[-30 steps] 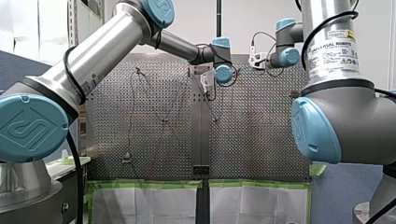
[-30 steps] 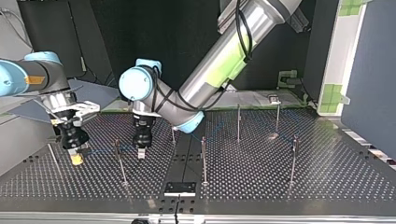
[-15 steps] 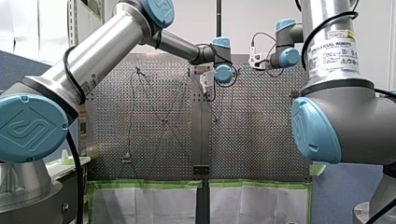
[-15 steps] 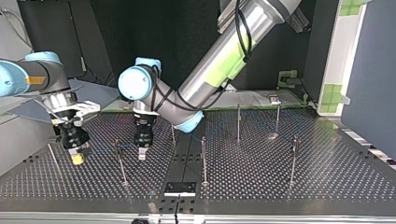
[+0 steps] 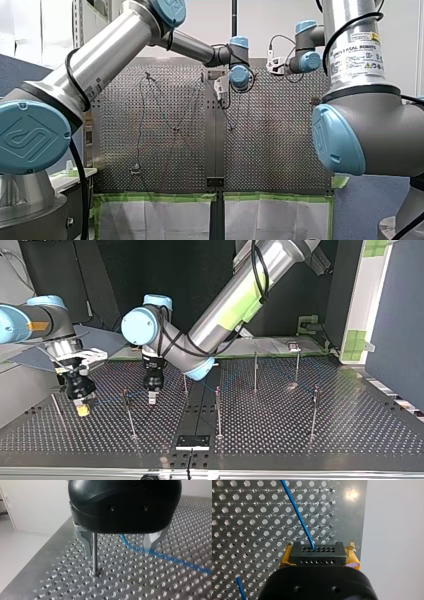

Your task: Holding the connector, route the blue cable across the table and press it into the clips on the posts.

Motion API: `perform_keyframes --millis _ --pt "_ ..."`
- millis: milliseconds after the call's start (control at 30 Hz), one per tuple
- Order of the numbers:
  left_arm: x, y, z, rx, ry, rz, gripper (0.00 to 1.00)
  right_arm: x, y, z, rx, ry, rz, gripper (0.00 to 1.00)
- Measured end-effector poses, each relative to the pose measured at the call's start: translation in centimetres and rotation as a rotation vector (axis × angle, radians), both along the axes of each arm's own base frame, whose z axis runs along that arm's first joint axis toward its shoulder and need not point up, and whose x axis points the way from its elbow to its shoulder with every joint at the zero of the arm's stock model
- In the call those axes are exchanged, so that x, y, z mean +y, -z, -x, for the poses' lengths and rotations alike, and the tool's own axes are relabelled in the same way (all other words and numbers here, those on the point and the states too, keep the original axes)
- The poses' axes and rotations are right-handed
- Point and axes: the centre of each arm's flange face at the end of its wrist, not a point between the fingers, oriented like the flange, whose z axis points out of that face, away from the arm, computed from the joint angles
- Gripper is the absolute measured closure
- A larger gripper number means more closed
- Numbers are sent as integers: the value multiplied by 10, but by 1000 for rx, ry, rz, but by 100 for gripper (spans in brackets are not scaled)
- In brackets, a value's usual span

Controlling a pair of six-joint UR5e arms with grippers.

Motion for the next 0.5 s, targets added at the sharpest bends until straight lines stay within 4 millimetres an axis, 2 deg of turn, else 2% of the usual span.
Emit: perform_keyframes --millis 133,333,500 --pt "-7 -1 14 23 19 0 0 0 0 0 0 0 0 100" --pt "-23 -1 47 60 43 -28 0 0 1 0 1 -1 -2 100" --pt "-21 -5 67 86 36 -55 0 0 2 0 1 -2 -3 100"
